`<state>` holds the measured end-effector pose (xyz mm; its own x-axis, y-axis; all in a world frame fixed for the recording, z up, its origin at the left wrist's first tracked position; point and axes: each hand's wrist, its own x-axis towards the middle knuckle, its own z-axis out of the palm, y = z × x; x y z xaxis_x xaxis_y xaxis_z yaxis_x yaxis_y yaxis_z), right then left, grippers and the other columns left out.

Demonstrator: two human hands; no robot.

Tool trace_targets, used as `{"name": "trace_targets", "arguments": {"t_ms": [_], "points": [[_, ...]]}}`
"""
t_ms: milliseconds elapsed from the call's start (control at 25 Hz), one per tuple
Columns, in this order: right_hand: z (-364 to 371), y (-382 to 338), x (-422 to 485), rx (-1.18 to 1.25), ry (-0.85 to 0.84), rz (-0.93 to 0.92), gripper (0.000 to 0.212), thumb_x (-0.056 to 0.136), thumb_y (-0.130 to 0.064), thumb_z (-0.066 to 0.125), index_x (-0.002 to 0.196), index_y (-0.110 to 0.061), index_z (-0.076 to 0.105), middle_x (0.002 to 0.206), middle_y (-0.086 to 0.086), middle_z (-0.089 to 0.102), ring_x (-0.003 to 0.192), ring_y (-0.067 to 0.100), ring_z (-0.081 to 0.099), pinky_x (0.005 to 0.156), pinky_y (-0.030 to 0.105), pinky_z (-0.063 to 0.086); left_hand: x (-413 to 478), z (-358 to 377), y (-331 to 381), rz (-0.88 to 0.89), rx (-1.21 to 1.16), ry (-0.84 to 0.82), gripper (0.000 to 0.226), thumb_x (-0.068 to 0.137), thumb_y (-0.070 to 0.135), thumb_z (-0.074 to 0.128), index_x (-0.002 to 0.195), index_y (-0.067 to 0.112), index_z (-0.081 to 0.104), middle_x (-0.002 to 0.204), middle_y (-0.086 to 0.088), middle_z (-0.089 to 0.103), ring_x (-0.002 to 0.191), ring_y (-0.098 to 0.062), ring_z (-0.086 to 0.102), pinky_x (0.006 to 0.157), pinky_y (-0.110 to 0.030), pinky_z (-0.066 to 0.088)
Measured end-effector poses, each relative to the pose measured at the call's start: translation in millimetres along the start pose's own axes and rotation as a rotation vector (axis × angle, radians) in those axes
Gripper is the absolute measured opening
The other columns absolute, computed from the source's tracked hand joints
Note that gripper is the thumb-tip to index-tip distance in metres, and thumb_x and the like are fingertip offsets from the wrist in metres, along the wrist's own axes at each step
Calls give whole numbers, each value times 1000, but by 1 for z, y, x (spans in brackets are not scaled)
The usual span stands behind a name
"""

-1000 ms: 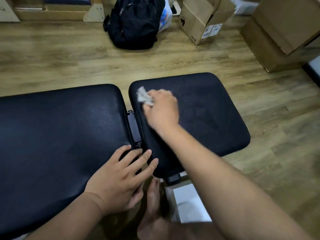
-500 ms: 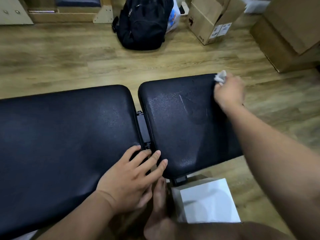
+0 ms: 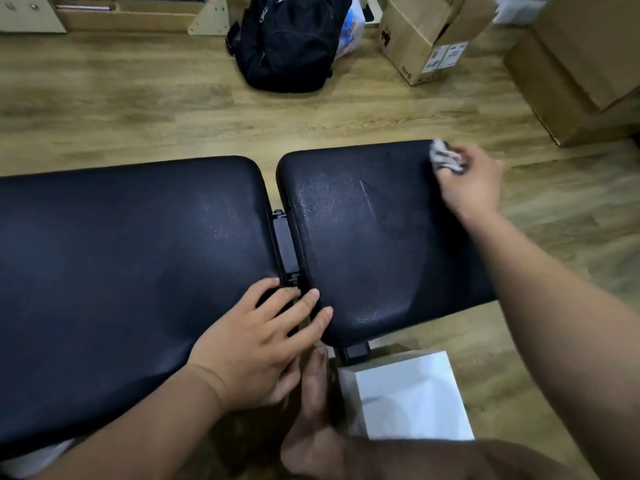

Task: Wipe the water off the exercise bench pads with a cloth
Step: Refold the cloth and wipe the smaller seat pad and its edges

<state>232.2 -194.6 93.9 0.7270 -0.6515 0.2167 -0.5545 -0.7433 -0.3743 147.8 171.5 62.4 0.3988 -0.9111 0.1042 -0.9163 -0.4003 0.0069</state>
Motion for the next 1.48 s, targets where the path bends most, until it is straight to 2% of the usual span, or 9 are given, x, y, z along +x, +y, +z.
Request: {"name": "trace_targets", "arguments": {"t_ms": [120, 400, 520, 720, 920, 1040, 1200, 1320, 1480], "points": [[-6, -13, 2, 113, -21, 80, 22, 69, -34, 50, 80, -18, 62, 77, 5, 68, 73, 22, 59, 70, 30, 46, -1, 2, -1, 5, 10, 14, 66, 77, 41, 57, 138, 16, 53, 136, -14, 57, 113, -36, 59, 103, -54, 37], [31, -147, -94, 192, -410, -574, 25, 78, -21, 63, 101, -23, 72, 89, 1, 69, 88, 20, 50, 74, 25, 39, 1, 1, 0, 2, 12, 6, 67, 77, 42, 59, 138, 16, 53, 136, -15, 57, 113, -35, 59, 103, -54, 37], [11, -99, -41, 173, -359, -462, 25, 79, -16, 63, 102, -19, 73, 91, 6, 72, 83, 15, 59, 76, 23, 47, 1, 3, 0, 5, 6, 22, 67, 76, 41, 59, 138, 16, 52, 136, -15, 57, 112, -35, 59, 102, -54, 38], [-23, -30, 37, -207, -228, -19, 29, 87, -23, 59, 112, -12, 69, 103, 18, 71, 97, 33, 66, 81, 28, 48, -1, 6, -2, 21, 27, 25, 69, 77, 45, 58, 139, 16, 50, 137, -16, 56, 114, -36, 58, 102, -55, 38], [23, -131, -51, -1, -341, -466, 27, 81, -23, 57, 105, -26, 71, 90, -1, 71, 86, 22, 64, 75, 25, 48, -2, 5, -1, 24, 31, 7, 69, 79, 48, 55, 140, 15, 50, 138, -17, 56, 114, -37, 58, 102, -57, 39], [29, -153, -76, 56, -443, -709, 32, 81, -16, 57, 108, -24, 71, 99, 2, 70, 93, 21, 61, 80, 25, 44, 0, 4, -2, 20, 27, 11, 67, 80, 46, 54, 139, 15, 51, 137, -17, 56, 113, -37, 58, 102, -56, 40], [6, -73, 1, -34, -273, -387, 32, 84, -11, 54, 112, -15, 71, 103, 12, 72, 95, 27, 65, 80, 23, 44, -1, 5, 0, 14, 12, 45, 61, 84, 44, 49, 138, 15, 52, 137, -16, 56, 114, -36, 58, 103, -56, 40], [-18, -32, 38, -279, -244, -90, 31, 88, -9, 50, 113, -3, 68, 105, 24, 69, 101, 37, 63, 91, 34, 47, -1, 7, -1, 11, 19, 21, 70, 77, 47, 59, 139, 16, 50, 137, -16, 55, 116, -36, 56, 104, -56, 38], [3, -106, 1, -200, -346, -299, 28, 89, -9, 50, 110, -11, 69, 103, 19, 70, 98, 34, 64, 79, 31, 47, 0, 5, -2, 21, 9, 23, 68, 77, 47, 55, 138, 16, 51, 136, -16, 56, 115, -36, 57, 104, -55, 36]]}}
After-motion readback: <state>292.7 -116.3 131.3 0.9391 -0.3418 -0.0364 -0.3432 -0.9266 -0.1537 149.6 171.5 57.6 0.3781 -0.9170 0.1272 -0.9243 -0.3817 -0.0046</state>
